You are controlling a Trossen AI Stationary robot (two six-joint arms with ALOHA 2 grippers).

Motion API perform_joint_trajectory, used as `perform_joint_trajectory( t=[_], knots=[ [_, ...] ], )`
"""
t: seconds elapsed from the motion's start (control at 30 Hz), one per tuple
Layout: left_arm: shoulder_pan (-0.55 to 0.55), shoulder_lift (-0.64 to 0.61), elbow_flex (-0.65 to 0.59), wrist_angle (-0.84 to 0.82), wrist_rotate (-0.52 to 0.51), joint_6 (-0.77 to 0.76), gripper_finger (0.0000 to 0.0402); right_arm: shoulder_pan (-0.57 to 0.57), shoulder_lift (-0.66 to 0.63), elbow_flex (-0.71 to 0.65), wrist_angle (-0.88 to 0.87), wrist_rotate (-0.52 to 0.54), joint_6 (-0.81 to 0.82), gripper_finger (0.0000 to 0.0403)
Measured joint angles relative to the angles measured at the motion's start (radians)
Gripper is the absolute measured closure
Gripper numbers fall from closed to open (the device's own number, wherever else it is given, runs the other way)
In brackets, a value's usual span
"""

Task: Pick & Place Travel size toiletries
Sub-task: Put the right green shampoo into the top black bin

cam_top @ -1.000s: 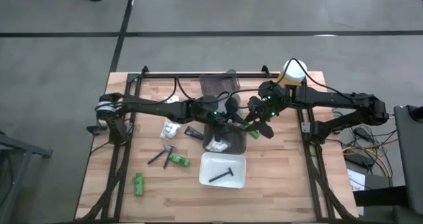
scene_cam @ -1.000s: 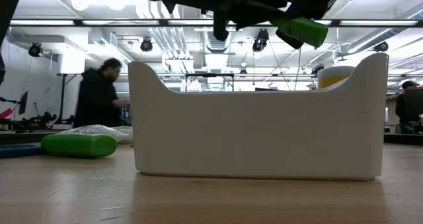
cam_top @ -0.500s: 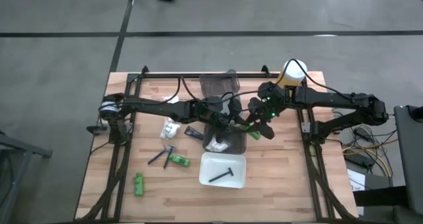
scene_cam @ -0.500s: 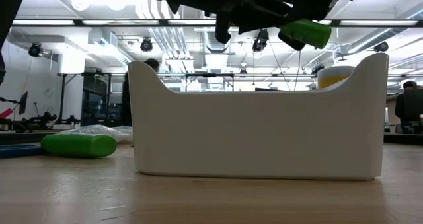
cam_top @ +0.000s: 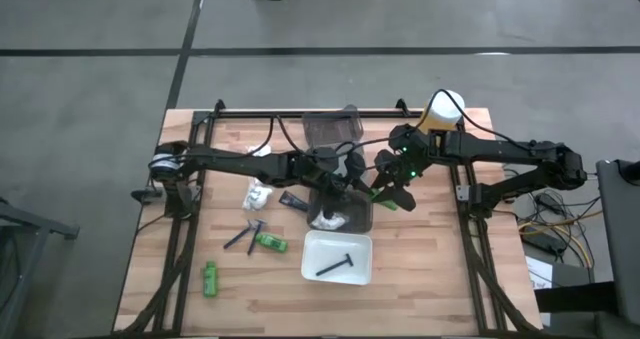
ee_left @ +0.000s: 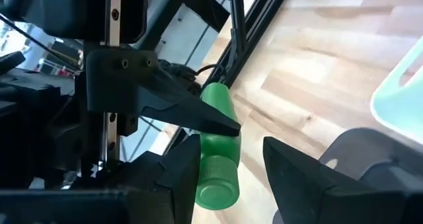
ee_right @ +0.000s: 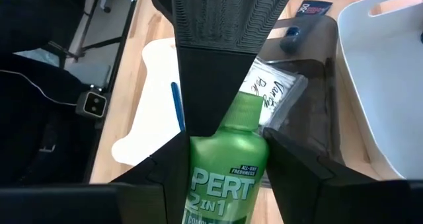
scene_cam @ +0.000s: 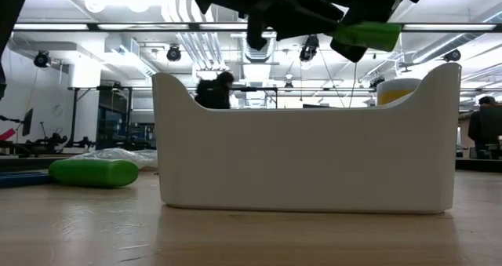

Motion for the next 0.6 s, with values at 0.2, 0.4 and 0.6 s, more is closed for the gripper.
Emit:
perform_joint_trajectory(
  t=[0.2, 0.4, 0.6],
  knots=[
    [0.002, 0.001, 0.018, -0.010, 0.060, -0.023, 0.0234, 0.004, 0.000, 0.000, 0.001, -0.017, -0.005, 0.0242],
    [0.000, 0.004, 0.021, -0.009, 0.031, -0.004, 0.0234, 0.011, 0.000, 0.000, 0.002, -0.032, -0.008, 0.0242],
    [-0.005, 0.007, 0.039, -0.030, -0.009, -0.034, 0.0234, 0.013, 0.011, 0.002, 0.006, -0.056, -0.014, 0.0244]
  ],
)
